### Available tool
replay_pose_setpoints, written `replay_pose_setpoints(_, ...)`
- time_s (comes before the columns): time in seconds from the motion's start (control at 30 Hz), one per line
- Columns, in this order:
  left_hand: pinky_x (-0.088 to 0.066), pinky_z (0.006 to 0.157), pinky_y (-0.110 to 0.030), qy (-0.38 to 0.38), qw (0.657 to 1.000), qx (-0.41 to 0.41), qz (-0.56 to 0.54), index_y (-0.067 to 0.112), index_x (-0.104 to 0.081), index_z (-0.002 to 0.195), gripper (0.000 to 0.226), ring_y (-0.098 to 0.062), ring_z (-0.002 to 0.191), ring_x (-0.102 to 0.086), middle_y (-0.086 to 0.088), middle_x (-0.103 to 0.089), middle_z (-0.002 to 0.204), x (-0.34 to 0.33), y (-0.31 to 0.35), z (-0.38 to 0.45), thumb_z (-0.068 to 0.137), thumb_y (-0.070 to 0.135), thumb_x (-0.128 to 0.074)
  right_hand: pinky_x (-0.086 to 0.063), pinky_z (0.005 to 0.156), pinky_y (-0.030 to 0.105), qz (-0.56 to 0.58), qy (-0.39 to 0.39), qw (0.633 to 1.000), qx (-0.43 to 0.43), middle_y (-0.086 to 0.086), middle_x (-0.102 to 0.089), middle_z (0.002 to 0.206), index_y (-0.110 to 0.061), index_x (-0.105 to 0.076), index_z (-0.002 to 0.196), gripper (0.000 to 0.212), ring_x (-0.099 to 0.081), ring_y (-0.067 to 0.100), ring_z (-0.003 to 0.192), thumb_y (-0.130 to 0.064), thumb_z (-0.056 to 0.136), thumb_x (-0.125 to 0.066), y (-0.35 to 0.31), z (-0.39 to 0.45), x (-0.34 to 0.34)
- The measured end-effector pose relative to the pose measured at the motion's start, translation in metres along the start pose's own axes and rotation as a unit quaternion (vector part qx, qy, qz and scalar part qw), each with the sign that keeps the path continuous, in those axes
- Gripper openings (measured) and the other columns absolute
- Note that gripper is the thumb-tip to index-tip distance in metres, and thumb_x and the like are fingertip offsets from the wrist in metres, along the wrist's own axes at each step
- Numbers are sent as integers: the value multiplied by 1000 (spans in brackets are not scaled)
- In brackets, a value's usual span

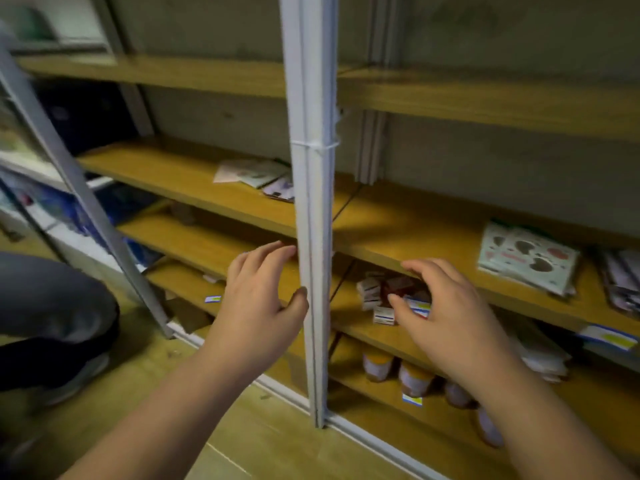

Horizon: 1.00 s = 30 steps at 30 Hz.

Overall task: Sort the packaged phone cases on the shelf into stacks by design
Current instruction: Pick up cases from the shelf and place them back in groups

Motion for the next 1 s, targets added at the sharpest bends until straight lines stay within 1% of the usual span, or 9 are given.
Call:
replay_pose_setpoints(0.07,-22,115,-33,-4,1000,24,-4,31,-38,148,59,-11,143,-19,13,-36,152,20,-28,-2,93,38,-58,-48,100,35,13,-2,1000,9,-15,-51,127,-32,-53,133,48,-51,11,119,-43,87,-64,-30,4,-19)
replay_pose_setpoints(0.13,-23,116,-35,-2,999,37,-8,32,-39,148,59,-12,144,-19,14,-36,152,37,-51,-3,93,38,-59,-47,102,36,20,-7,1000,21,-16,-50,130,-33,-51,135,50,-49,9,122,-45,88,-63,-54,9,-35)
replay_pose_setpoints(0.23,-21,116,-33,2,999,39,-8,32,-38,149,59,-10,144,-16,16,-35,152,53,-76,-2,94,38,-58,-44,103,29,18,-31,999,32,-19,-46,133,-35,-46,139,51,-44,4,124,-45,91,-61,-82,18,-54)
replay_pose_setpoints(0.37,-20,115,-30,-2,999,47,-10,31,-39,148,58,-10,144,-17,15,-35,151,59,-109,3,94,38,-57,-45,101,28,16,-48,997,54,-21,-45,133,-37,-45,138,49,-43,2,124,-46,92,-59,-108,36,-76)
replay_pose_setpoints(0.47,-18,113,-27,-6,998,65,-12,32,-37,149,59,-8,143,-16,15,-34,153,59,-130,16,94,38,-56,-38,101,24,7,-53,996,70,-21,-46,133,-35,-46,138,49,-42,2,126,-47,92,-58,-121,54,-94)
replay_pose_setpoints(0.57,-20,116,-32,-11,997,74,-15,32,-35,150,59,-10,145,-15,15,-32,154,58,-148,38,95,38,-55,-35,104,24,1,-57,995,81,-19,-46,134,-34,-46,139,49,-41,2,127,-46,92,-58,-134,78,-114)
replay_pose_setpoints(0.7,-21,116,-32,-8,998,69,-1,31,-34,151,60,-6,144,-14,14,-32,154,59,-171,77,95,37,-55,-38,108,27,12,-46,994,97,-17,-47,134,-32,-49,137,48,-43,3,126,-46,92,-58,-149,120,-142)
replay_pose_setpoints(0.87,-21,116,-34,-9,997,67,30,31,-34,151,60,-8,145,-14,13,-33,155,66,-200,134,95,39,-54,-43,96,28,5,-1,995,96,-12,-53,129,-29,-54,132,43,-47,9,120,-43,92,-57,-167,176,-169)
replay_pose_setpoints(1.0,-24,115,-37,-20,997,72,31,33,-34,150,59,-10,145,-16,14,-33,155,70,-217,175,95,47,-49,-42,102,32,-6,-20,996,90,-9,-51,132,-28,-50,136,47,-45,11,125,-45,93,-54,-174,223,-185)
Point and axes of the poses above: each hand's wrist, its own z-axis towards the middle knuckle, its own x-axis out of the back of the hand, y = z × x, the point moved 2 cm from there along z, towards the middle knuckle
